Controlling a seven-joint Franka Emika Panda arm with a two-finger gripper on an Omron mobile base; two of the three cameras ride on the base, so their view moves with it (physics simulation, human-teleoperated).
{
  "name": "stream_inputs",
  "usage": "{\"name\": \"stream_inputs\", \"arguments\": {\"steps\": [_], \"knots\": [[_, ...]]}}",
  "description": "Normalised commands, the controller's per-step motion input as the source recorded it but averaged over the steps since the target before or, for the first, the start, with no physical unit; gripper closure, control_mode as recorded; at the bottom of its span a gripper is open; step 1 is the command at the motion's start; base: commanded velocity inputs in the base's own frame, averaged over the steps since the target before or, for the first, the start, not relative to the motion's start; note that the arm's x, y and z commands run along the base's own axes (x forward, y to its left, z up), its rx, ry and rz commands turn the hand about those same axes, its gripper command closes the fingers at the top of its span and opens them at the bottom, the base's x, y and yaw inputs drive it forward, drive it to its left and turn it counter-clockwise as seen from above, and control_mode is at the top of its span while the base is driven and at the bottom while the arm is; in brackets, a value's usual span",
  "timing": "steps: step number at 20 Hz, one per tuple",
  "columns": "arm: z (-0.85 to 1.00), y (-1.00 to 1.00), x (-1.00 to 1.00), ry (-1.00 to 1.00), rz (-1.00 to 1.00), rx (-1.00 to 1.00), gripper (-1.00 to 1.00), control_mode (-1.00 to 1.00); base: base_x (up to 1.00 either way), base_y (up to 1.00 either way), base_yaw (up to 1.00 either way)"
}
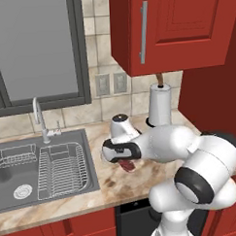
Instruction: Retrieve the bowl from the cabinet, then place the raw meat into the bowl to avoid contamination.
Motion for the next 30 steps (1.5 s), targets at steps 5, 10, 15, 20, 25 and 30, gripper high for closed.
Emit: {"name": "stream_inputs", "arguments": {"steps": [5, 10, 15, 20, 25, 30], "knots": [[0.81, -0.27, -0.11, 0.0, -0.04, 0.02, 1.0, -1.0, 0.0, 0.0, 0.0], [0.67, -0.32, -0.15, 0.0, -0.04, 0.0, 1.0, -1.0, 0.0, 0.0, 0.0], [0.44, -0.21, -0.13, -0.05, -0.01, -0.01, 1.0, -1.0, 0.0, 0.0, 0.0], [0.5, -0.13, -0.1, -0.06, 0.03, -0.02, 1.0, -1.0, 0.0, 0.0, 0.0], [0.3, -0.22, -0.09, -0.05, 0.0, 0.0, 1.0, -1.0, 0.0, 0.0, 0.0], [0.14, -0.24, -0.02, -0.03, 0.01, 0.0, 1.0, -1.0, 0.0, 0.0, 0.0]]}}
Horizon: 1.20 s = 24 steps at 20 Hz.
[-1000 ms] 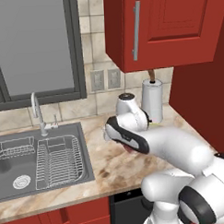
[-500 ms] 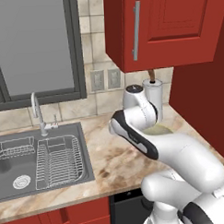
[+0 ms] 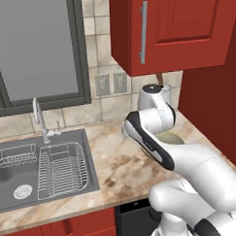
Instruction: Retrieve the bowl from the cabinet, then place the raw meat into the bowl to avoid contamination.
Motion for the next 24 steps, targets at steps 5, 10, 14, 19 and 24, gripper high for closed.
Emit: {"name": "stream_inputs", "arguments": {"steps": [5, 10, 14, 19, 24], "knots": [[-0.03, -0.39, -0.2, -0.04, -0.02, 0.0, 1.0, -1.0, 0.0, 0.0, 0.0], [-0.12, -0.59, -0.02, -0.04, -0.04, -0.01, 1.0, -1.0, 0.0, 0.0, 0.0], [-0.07, -0.64, 0.21, 0.0, 0.0, 0.0, 1.0, -1.0, 0.0, 0.0, 0.0], [0.0, -0.2, 0.21, -0.01, 0.0, 0.0, 1.0, -1.0, 0.0, 0.0, 0.0], [-0.19, -0.01, 0.1, -0.03, 0.0, 0.0, 1.0, -1.0, 0.0, 0.0, 0.0]]}}
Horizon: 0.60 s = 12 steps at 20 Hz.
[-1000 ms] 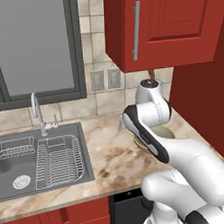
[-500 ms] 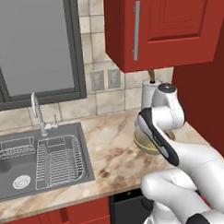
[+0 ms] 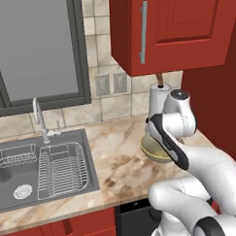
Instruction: Retrieve the bowl from the cabinet, then place the raw meat into the bowl to avoid contamination.
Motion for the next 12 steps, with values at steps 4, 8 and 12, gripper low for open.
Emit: {"name": "stream_inputs", "arguments": {"steps": [4, 8, 12], "knots": [[-0.31, 0.0, 0.11, 0.0, 0.0, -0.01, 1.0, -1.0, 0.0, 0.0, 0.0], [-0.2, -0.04, 0.17, 0.01, 0.01, -0.01, 1.0, -1.0, 0.0, 0.0, 0.0], [-0.15, -0.03, 0.18, 0.02, 0.02, 0.0, 1.0, -1.0, 0.0, 0.0, 0.0]]}}
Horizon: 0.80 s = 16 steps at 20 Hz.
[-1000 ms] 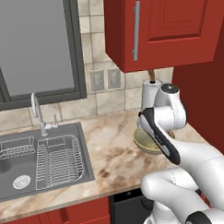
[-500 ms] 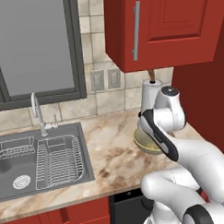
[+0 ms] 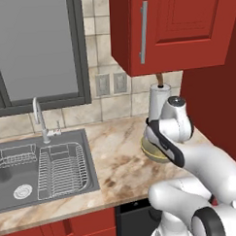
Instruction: Retrieve the bowl from the cabinet, then place the raw meat into the bowl to avoid contamination.
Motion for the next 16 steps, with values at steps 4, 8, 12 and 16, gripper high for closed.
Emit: {"name": "stream_inputs", "arguments": {"steps": [4, 8, 12, 16], "knots": [[-0.33, -0.04, 0.17, 0.02, 0.02, 0.0, 1.0, -1.0, 0.0, 0.0, 0.0], [-0.49, -0.03, 0.22, 0.0, 0.01, 0.0, 1.0, -1.0, 0.0, 0.0, 0.0], [-0.32, -0.02, 0.2, 0.0, 0.02, 0.0, 1.0, -1.0, 0.0, 0.0, 0.0], [-0.21, 0.0, 0.13, 0.0, 0.01, 0.01, -1.0, -1.0, 0.0, 0.0, 0.0]]}}
